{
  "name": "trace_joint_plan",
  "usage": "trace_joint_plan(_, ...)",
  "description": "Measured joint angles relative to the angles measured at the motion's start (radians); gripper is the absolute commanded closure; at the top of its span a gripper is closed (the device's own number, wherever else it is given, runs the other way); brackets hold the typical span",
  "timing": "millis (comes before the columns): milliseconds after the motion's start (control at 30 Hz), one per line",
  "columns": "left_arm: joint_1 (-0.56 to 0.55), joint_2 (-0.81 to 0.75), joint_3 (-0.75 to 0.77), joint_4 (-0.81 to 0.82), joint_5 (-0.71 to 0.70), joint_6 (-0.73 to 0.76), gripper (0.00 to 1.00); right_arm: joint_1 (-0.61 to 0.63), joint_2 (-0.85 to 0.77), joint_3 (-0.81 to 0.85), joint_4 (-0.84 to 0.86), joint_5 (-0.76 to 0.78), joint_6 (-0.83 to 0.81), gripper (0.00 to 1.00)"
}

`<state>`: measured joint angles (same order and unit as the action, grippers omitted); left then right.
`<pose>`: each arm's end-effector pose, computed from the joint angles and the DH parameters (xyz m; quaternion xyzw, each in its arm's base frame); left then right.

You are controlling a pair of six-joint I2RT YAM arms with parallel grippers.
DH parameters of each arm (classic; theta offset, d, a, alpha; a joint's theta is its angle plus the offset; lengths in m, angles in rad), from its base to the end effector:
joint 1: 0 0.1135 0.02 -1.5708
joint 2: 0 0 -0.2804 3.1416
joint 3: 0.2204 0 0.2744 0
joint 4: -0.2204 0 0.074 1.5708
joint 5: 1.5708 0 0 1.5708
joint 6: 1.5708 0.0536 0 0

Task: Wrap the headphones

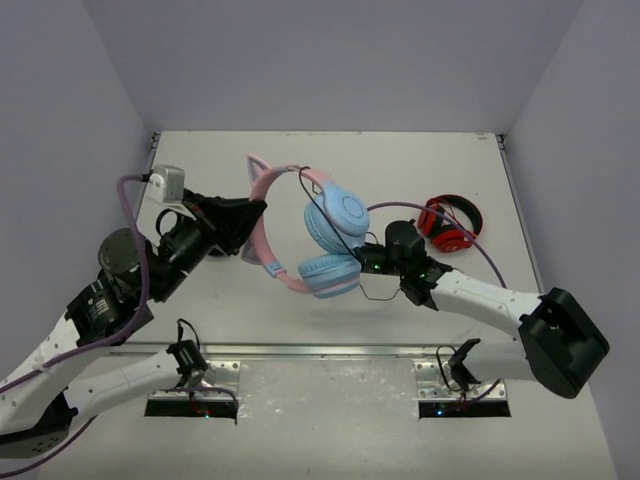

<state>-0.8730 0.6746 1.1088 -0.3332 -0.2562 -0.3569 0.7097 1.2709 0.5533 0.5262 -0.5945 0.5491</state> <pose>0.1029 -0.1015 0.4684 0.0781 0.6672 -0.3545 0.6504 0.2039 0.2147 0.2280 -0.2449 0.7203 0.5408 0.3588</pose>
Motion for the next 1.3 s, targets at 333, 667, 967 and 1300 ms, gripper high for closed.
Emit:
trace_joint_plan(333, 0.0, 0.107, 0.125, 0.042, -0.299, -0.076, 1.0, 0.029, 0.057, -0.019, 0.172, -0.042, 0.095, 0.99)
trace_joint_plan(667, 0.0, 0.298, 0.203, 0.037, -0.685, -0.062, 1.0, 0.155, 0.028, -0.022, 0.145, 0.028, 0.087, 0.99)
trace_joint_plan(967, 0.092, 0.409, 0.204, 0.098, -0.793, 0.042, 1.0, 0.362, -0.107, 0.012, -0.04, 0.222, -0.076, 0.99)
trace_joint_plan(1300, 0.291, 0.517, 0.177, 0.102, -0.726, 0.069, 1.0, 0.452, -0.105, 0.154, -0.306, 0.414, -0.224, 0.99)
